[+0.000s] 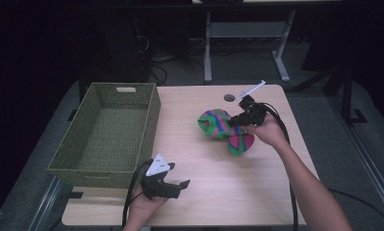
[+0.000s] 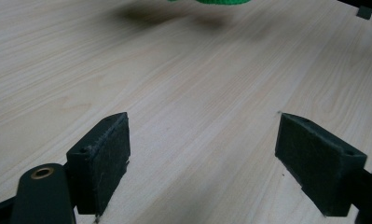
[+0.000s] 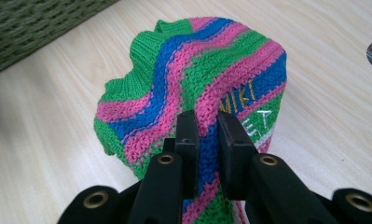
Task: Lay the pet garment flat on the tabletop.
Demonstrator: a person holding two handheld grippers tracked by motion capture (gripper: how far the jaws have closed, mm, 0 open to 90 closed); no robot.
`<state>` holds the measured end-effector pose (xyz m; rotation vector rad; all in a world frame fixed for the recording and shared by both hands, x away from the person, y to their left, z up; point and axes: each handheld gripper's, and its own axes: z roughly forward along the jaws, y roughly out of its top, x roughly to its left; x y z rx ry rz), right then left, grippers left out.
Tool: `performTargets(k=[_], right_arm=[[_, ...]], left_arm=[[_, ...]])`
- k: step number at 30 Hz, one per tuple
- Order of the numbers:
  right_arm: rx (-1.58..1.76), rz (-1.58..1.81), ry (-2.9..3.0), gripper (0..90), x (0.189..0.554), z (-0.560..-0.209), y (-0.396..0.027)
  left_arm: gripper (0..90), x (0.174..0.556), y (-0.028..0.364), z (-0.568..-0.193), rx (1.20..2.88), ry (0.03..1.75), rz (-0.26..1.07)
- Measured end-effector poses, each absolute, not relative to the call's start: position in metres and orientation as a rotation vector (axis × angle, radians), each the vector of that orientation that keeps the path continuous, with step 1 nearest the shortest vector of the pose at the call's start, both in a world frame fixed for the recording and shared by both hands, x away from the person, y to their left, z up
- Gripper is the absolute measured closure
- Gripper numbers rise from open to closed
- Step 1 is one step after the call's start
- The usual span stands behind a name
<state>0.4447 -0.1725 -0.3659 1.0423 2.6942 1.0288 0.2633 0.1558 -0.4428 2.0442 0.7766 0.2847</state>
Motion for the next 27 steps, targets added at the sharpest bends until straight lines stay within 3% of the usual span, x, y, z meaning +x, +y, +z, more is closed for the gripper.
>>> performTargets(k=[27], right_arm=[[0.883,1.159,2.719,80.2,0.402,-0.328,-0.182]], left_arm=[[17.5,0.261,0.16,-0.44,2.016,0.781,0.311]])
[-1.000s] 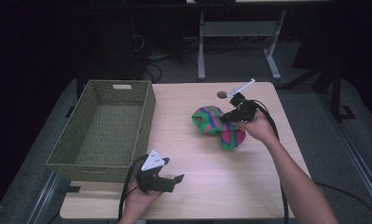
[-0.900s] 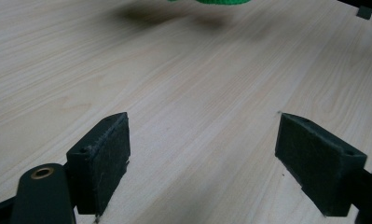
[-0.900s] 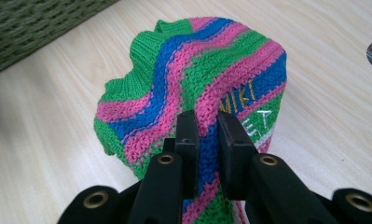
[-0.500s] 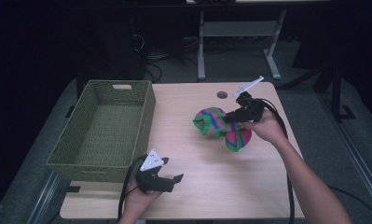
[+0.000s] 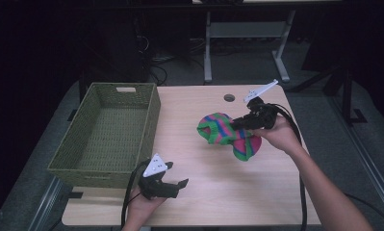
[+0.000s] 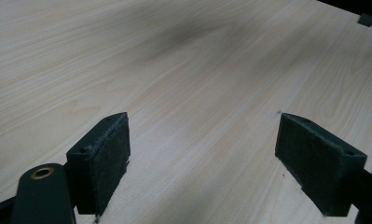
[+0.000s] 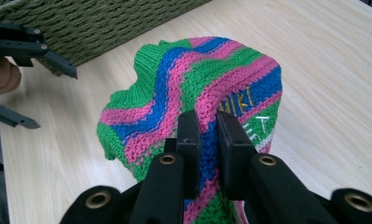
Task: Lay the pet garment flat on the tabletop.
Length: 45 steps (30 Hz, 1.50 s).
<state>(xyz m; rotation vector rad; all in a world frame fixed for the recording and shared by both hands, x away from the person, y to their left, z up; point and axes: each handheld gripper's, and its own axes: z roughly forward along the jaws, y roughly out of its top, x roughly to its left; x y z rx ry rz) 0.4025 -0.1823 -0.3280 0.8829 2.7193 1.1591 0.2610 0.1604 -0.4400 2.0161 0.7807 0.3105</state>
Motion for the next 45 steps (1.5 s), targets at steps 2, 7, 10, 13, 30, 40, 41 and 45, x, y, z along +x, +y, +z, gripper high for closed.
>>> performTargets(k=[2,7,10,13,30,40,41,45], right_arm=[[0.878,1.165,2.721,80.2,0.399,-0.327,-0.182],[0.852,1.176,2.739,80.1,0.394,-0.328,-0.182],[0.843,1.179,2.742,80.1,0.391,-0.327,-0.18],[0.825,1.179,2.744,80.0,0.387,-0.327,-0.178],[0.754,1.182,2.802,80.0,0.37,-0.344,-0.162],[0.739,1.172,2.84,79.9,0.365,-0.357,-0.154],[0.734,1.171,2.845,79.9,0.364,-0.359,-0.154],[0.718,1.162,2.858,79.8,0.362,-0.364,-0.15]], left_arm=[[17.5,0.261,0.16,-0.44,2.016,0.782,0.31],[17.5,0.26,0.161,-0.439,2.011,0.782,0.313],[17.5,0.26,0.161,-0.438,2.005,0.783,0.319],[17.5,0.259,0.162,-0.438,1.999,0.782,0.323],[17.5,0.257,0.165,-0.435,1.97,0.781,0.349],[17.5,0.257,0.165,-0.435,1.969,0.778,0.343],[17.5,0.257,0.165,-0.435,1.969,0.777,0.343],[17.5,0.257,0.166,-0.435,1.968,0.778,0.343]])
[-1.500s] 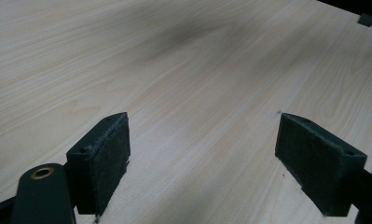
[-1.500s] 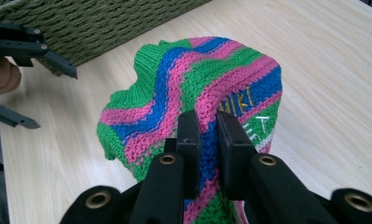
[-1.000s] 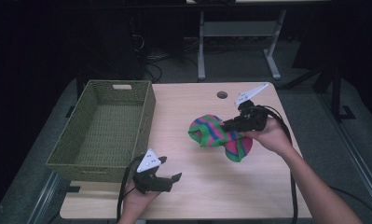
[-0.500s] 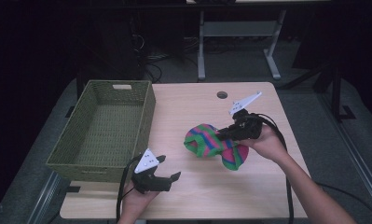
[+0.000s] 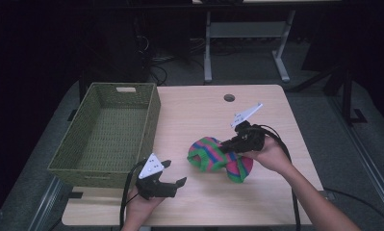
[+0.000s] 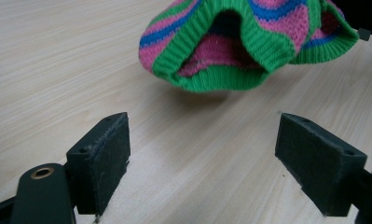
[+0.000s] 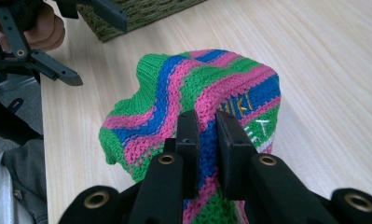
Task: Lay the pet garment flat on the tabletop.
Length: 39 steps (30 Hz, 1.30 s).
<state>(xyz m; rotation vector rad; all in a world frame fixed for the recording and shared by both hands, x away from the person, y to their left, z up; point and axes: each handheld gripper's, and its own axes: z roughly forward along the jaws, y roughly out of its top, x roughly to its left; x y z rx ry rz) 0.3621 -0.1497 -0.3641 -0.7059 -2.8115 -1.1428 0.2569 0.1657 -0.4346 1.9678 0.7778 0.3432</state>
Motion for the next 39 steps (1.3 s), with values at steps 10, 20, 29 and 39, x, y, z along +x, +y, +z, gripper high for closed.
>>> performTargets(k=[10,20,29,39], right_arm=[[-0.676,-1.096,-2.815,79.6,0.36,-0.382,-0.139],[-0.648,-1.026,-2.828,79.3,0.36,-0.402,-0.131],[-0.638,-0.994,-2.837,78.3,0.359,-0.413,-0.128],[-0.646,-0.927,-2.813,73.5,0.355,-0.434,-0.125]], left_arm=[[17.5,0.256,0.166,-0.434,1.965,0.777,0.345],[17.5,0.257,0.166,-0.435,1.975,0.776,0.342],[17.5,0.257,0.165,-0.435,1.969,0.779,0.34],[17.5,0.257,0.167,-0.435,1.968,0.78,0.343]])
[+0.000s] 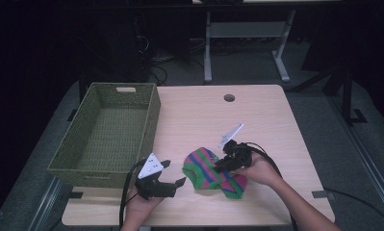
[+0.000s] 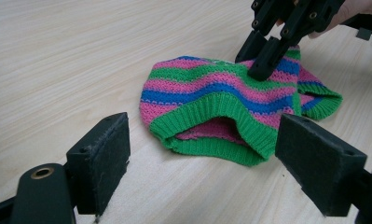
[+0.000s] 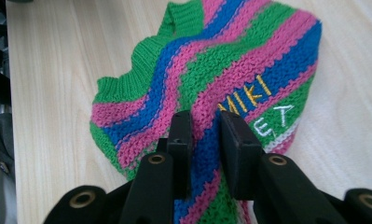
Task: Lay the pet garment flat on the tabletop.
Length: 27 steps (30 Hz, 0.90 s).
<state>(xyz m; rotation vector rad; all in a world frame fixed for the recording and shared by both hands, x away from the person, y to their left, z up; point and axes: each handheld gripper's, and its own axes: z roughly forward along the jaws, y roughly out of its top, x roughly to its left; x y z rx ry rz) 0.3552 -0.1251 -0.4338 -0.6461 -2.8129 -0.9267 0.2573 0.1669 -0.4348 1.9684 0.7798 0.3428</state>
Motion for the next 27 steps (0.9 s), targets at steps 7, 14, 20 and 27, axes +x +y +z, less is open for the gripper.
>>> performTargets(k=[7,14,20,27], right_arm=[[-0.652,-0.913,-2.791,65.1,0.354,-0.441,-0.125],[-0.628,-0.976,-2.781,55.5,0.351,-0.433,-0.128],[-0.618,-1.004,-2.786,50.6,0.347,-0.424,-0.128],[-0.548,-1.044,-2.801,48.6,0.338,-0.409,-0.123]], left_arm=[[17.5,0.257,0.166,-0.435,1.967,0.779,0.341],[17.5,0.257,0.167,-0.435,1.968,0.779,0.342],[17.5,0.257,0.167,-0.435,1.968,0.779,0.342],[17.5,0.257,0.166,-0.435,1.97,0.779,0.342]])
